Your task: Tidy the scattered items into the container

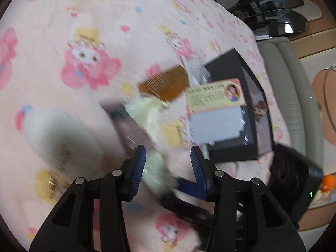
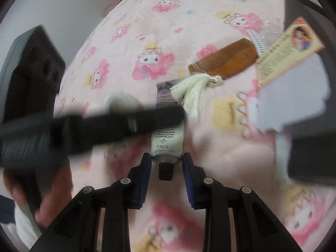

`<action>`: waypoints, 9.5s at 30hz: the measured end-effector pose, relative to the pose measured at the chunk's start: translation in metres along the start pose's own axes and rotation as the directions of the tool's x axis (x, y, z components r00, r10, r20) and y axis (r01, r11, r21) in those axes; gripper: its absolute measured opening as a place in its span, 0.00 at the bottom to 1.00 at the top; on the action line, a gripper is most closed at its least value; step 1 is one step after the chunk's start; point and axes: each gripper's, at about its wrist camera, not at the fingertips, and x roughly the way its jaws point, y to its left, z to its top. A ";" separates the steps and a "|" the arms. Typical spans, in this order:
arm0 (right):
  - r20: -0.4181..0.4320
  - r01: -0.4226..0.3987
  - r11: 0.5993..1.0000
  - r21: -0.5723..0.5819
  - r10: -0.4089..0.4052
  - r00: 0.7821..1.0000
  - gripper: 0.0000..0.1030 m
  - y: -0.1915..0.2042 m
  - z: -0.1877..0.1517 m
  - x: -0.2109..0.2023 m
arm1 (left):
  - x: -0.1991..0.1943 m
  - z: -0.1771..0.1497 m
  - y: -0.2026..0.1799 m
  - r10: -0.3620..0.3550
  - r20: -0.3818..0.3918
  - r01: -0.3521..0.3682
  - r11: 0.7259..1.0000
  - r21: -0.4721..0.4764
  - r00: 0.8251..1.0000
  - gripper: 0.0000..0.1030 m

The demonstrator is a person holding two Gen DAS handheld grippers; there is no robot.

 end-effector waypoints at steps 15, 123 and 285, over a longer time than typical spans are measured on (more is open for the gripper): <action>-0.011 -0.009 0.995 0.097 0.011 1.000 0.18 -0.028 -0.013 -0.006 | 0.033 0.043 0.016 0.204 0.058 -0.208 0.976 0.064 0.977 0.44; -0.009 -0.012 0.940 0.342 0.016 1.000 0.43 -0.140 -0.028 -0.029 | 0.083 -0.026 0.006 0.192 -0.206 -0.206 0.977 -0.047 0.960 0.53; 0.281 0.217 0.954 0.207 -0.271 0.921 0.35 -0.051 0.002 -0.116 | 0.076 -0.004 -0.107 0.045 0.045 -0.056 0.957 0.283 0.998 0.05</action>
